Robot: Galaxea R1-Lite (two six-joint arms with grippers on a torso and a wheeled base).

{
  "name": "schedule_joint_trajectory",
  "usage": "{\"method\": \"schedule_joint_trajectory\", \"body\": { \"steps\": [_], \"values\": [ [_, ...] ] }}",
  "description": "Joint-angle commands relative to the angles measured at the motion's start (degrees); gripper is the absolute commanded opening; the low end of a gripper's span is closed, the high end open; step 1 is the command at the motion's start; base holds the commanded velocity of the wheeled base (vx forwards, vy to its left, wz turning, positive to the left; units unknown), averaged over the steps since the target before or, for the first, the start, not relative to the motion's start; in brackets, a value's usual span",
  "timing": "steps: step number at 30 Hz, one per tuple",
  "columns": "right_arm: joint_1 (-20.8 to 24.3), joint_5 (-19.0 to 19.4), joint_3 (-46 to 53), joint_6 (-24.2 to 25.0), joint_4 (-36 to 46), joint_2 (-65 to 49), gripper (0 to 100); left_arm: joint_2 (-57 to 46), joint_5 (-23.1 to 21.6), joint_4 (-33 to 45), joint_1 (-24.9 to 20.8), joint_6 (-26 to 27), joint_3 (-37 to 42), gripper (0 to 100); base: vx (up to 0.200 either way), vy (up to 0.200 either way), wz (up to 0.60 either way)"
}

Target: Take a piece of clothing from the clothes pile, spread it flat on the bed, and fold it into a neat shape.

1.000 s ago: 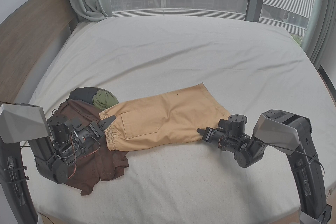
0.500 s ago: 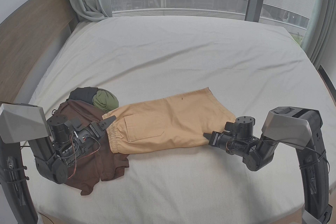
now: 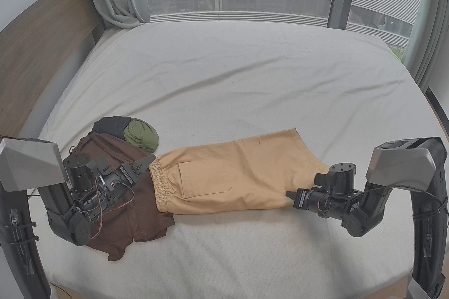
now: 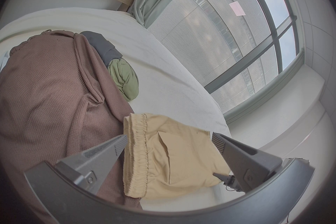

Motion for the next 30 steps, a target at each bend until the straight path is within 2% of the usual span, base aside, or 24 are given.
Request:
{"method": "schedule_joint_trajectory", "body": {
  "steps": [1, 16, 23, 30],
  "values": [
    [-0.4, -0.8, 5.0, -1.0, -0.1, -3.2, 0, 0.2, 0.0, -0.1, -0.2, 0.0, 0.0, 100, 0.000, 0.000, 0.00],
    [-2.3, -1.3, 16.8, -5.0, -2.6, -5.0, 0, 0.3, -0.1, -0.1, -0.5, 0.0, 0.1, 100, 0.000, 0.000, 0.00],
    [-3.4, -1.3, 25.5, -5.9, -9.6, -5.0, 0, 0.4, -0.2, -0.1, -1.4, 0.0, 0.6, 100, 0.000, 0.000, 0.00],
    [-4.3, -1.3, 28.4, -6.7, -13.9, -4.2, 0, 0.6, -0.2, -0.1, -2.8, 0.0, 1.3, 100, 0.000, 0.000, 0.00]
  ]
}}
